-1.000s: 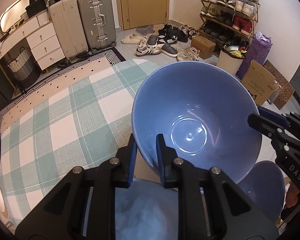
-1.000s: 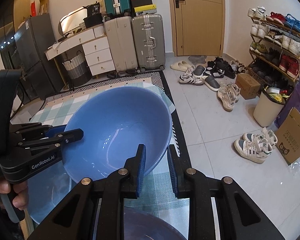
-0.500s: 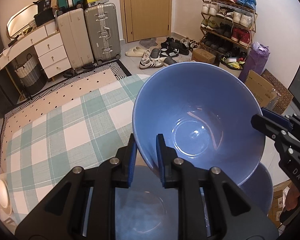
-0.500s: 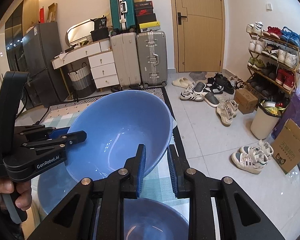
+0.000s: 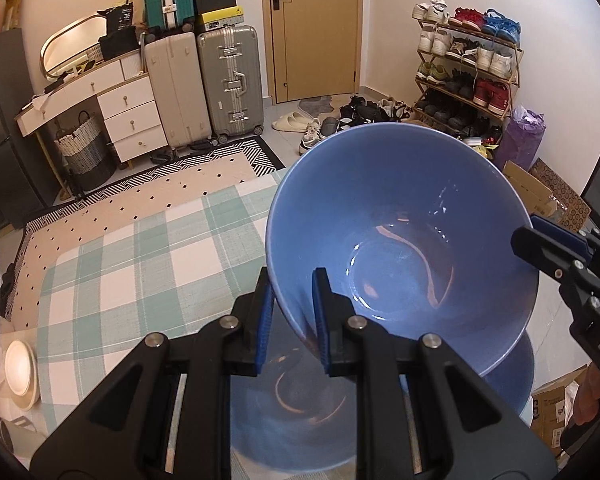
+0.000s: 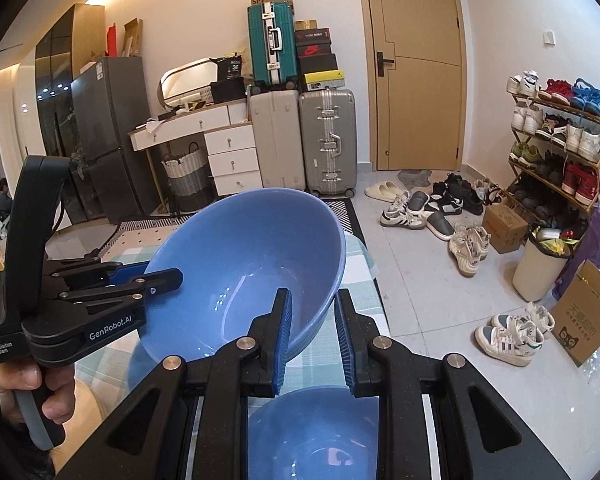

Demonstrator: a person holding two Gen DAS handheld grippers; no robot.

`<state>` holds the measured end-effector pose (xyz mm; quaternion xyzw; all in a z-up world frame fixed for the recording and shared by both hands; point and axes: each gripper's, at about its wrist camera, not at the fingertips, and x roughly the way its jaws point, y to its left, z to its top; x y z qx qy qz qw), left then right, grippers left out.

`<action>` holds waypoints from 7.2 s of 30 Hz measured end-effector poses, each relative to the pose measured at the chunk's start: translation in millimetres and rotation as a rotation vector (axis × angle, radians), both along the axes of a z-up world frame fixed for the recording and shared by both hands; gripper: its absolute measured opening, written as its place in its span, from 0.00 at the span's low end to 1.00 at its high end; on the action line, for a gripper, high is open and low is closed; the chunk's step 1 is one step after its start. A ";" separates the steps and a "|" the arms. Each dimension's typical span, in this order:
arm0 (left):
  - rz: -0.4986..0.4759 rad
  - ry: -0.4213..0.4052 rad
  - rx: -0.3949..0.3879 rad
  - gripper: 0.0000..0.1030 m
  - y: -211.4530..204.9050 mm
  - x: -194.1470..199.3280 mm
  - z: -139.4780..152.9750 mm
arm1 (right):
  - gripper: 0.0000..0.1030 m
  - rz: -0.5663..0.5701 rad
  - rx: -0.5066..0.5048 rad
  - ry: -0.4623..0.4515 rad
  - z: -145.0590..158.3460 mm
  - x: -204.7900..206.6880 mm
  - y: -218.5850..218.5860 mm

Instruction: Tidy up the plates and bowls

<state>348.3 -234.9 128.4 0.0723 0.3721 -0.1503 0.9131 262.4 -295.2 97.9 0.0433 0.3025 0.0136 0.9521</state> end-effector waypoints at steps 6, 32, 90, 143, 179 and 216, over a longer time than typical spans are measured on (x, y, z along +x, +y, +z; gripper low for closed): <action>0.035 -0.007 -0.010 0.16 29.2 -29.0 9.5 | 0.21 0.036 -0.002 -0.015 7.8 -15.0 26.0; 0.137 0.017 0.013 0.16 97.3 -83.0 -13.1 | 0.22 0.134 0.002 0.037 -26.8 -27.5 88.3; 0.126 0.093 0.139 0.17 86.8 -7.8 -143.1 | 0.22 0.117 -0.044 0.180 -117.7 19.5 82.7; 0.077 0.029 -0.078 0.98 108.9 -78.1 -91.5 | 0.99 0.069 0.047 0.050 -62.5 -41.5 48.1; -0.123 0.115 -0.093 0.94 -11.2 -129.3 -121.0 | 0.99 -0.157 0.071 0.137 -86.7 -127.0 -76.4; -0.197 0.226 -0.075 0.27 -67.5 -94.7 -168.5 | 0.21 -0.081 0.098 0.231 -136.9 -99.4 -80.5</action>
